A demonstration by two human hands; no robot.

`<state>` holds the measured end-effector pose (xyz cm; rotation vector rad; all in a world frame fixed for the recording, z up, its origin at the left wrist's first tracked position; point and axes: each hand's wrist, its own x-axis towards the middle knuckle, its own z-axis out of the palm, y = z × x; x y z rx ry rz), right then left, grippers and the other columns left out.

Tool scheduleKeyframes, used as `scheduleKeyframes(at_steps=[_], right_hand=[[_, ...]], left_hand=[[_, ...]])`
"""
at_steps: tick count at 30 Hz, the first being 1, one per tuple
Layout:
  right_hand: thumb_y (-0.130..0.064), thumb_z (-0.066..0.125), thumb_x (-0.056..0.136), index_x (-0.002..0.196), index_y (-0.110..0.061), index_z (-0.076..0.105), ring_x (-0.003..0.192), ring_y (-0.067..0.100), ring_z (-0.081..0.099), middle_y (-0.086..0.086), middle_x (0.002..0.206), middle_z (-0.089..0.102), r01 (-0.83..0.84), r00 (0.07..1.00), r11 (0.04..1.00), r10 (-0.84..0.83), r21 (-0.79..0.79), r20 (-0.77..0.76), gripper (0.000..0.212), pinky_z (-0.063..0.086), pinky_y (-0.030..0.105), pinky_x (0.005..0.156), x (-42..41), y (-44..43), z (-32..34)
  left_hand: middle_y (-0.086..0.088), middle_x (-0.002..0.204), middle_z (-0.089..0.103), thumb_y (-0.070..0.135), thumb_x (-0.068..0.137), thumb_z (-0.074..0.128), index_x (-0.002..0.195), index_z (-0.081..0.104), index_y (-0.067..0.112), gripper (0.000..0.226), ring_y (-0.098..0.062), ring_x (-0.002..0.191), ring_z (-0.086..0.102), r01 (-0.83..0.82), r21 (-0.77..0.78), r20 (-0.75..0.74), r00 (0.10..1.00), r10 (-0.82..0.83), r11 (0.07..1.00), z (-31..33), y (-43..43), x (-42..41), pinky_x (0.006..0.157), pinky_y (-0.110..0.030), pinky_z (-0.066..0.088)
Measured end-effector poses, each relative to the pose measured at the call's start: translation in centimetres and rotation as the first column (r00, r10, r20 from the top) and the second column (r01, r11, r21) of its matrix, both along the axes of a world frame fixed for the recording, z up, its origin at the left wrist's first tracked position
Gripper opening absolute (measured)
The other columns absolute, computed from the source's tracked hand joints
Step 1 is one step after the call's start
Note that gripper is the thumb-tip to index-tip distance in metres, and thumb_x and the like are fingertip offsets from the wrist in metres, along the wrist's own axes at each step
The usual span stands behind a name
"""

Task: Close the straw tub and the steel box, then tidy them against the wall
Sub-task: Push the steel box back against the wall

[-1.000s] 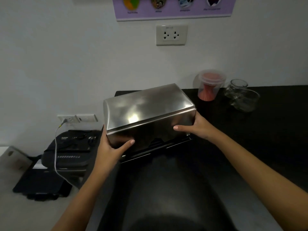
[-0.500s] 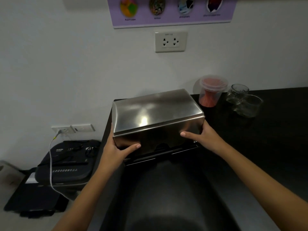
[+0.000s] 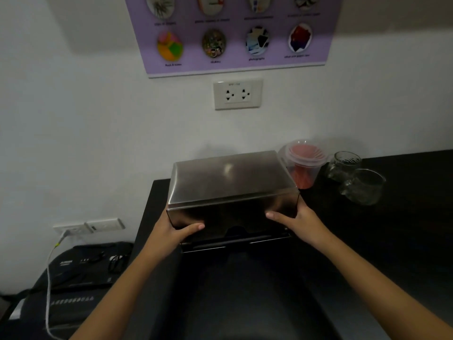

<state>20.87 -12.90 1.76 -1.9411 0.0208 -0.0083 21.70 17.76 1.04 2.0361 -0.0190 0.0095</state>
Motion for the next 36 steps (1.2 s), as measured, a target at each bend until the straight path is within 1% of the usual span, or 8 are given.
scheduleKeyframes(at_steps=[3, 7, 12, 18, 23, 27, 34, 36], right_hand=[[-0.039, 0.076, 0.064, 0.111, -0.030, 0.043, 0.086, -0.006, 0.048, -0.022, 0.095, 0.051, 0.037, 0.999, 0.999, -0.038, 0.009, 0.010, 0.058, 0.036, 0.007, 0.067, 1.2, 0.0, -0.2], [-0.042, 0.078, 0.061, 0.117, -0.028, 0.044, 0.089, -0.001, 0.050, -0.019, 0.097, 0.053, 0.057, 0.998, 0.998, -0.056, 0.027, -0.014, 0.066, 0.036, 0.010, 0.072, 2.9, 0.1, -0.4], [-0.044, 0.078, 0.059, 0.118, -0.021, 0.049, 0.086, -0.003, 0.051, -0.019, 0.097, 0.057, 0.063, 0.997, 0.998, -0.062, 0.031, -0.036, 0.070, 0.037, 0.009, 0.065, 5.0, 0.0, -0.5], [-0.046, 0.078, 0.057, 0.116, -0.014, 0.053, 0.102, 0.010, 0.058, -0.003, 0.108, 0.064, 0.033, 0.999, 0.999, -0.033, 0.043, -0.009, 0.071, 0.040, 0.015, 0.075, 6.7, -0.5, -0.6], [-0.044, 0.079, 0.057, 0.115, -0.010, 0.052, 0.097, 0.006, 0.060, -0.004, 0.103, 0.065, 0.023, 0.999, 0.999, -0.024, 0.046, 0.033, 0.072, 0.044, 0.010, 0.069, 7.8, -0.8, -0.5], [-0.041, 0.079, 0.058, 0.119, -0.014, 0.050, 0.093, -0.003, 0.056, -0.011, 0.102, 0.062, 0.025, 0.999, 0.998, -0.026, 0.055, 0.027, 0.072, 0.041, 0.000, 0.062, 8.6, -0.9, -0.5], [-0.035, 0.079, 0.063, 0.124, -0.015, 0.046, 0.085, -0.007, 0.052, -0.011, 0.101, 0.057, 0.032, 0.999, 0.998, -0.033, 0.053, 0.014, 0.072, 0.041, 0.001, 0.052, 9.9, -1.1, -0.6], [-0.034, 0.079, 0.062, 0.124, -0.014, 0.046, 0.085, -0.006, 0.053, -0.009, 0.102, 0.058, 0.039, 0.999, 0.998, -0.040, 0.054, 0.014, 0.073, 0.042, 0.002, 0.053, 10.3, -1.2, -0.7]], left_hand=[[0.001, 0.094, 0.071, 0.052, 0.046, 0.078, 0.106, 0.063, 0.008, 0.077, -0.005, 0.088, 0.066, 0.029, -0.001, -0.012, 1.000, -0.029, 1.000, 0.2, 0.0, 1.7, 0.079, -0.020, 0.051], [0.001, 0.097, 0.071, 0.054, 0.044, 0.077, 0.111, 0.062, 0.010, 0.081, -0.008, 0.090, 0.066, 0.069, 0.035, -0.008, 0.998, -0.069, 0.997, 0.4, 0.3, 4.0, 0.071, -0.013, 0.046], [0.003, 0.097, 0.071, 0.051, 0.046, 0.077, 0.112, 0.061, 0.009, 0.079, -0.004, 0.089, 0.065, 0.093, 0.051, 0.008, 0.996, -0.094, 0.994, 0.5, 0.6, 6.1, 0.070, -0.007, 0.045], [0.001, 0.102, 0.071, 0.052, 0.047, 0.078, 0.116, 0.058, 0.013, 0.082, -0.009, 0.096, 0.066, 0.099, 0.009, 0.007, 0.995, -0.099, 0.995, 0.3, 0.3, 7.7, 0.080, -0.018, 0.047], [-0.001, 0.106, 0.070, 0.061, 0.042, 0.081, 0.119, 0.057, 0.013, 0.094, -0.012, 0.099, 0.065, 0.094, -0.011, -0.008, 0.996, -0.094, 0.996, 0.2, 0.3, 8.8, 0.086, -0.025, 0.049], [-0.009, 0.110, 0.068, 0.055, 0.043, 0.083, 0.123, 0.051, 0.009, 0.098, -0.021, 0.103, 0.064, 0.100, -0.045, -0.031, 0.994, -0.102, 0.994, 0.4, 0.1, 9.5, 0.096, -0.041, 0.049], [-0.011, 0.098, 0.067, 0.052, 0.046, 0.083, 0.117, 0.052, -0.003, 0.095, -0.023, 0.096, 0.065, 0.102, -0.020, -0.045, 0.994, -0.103, 0.995, 0.4, -0.2, 10.8, 0.092, -0.037, 0.050], [-0.010, 0.097, 0.067, 0.047, 0.047, 0.082, 0.117, 0.052, -0.004, 0.091, -0.020, 0.093, 0.065, 0.094, -0.030, -0.048, 0.994, -0.096, 0.995, 0.3, -0.4, 11.0, 0.086, -0.029, 0.051]])
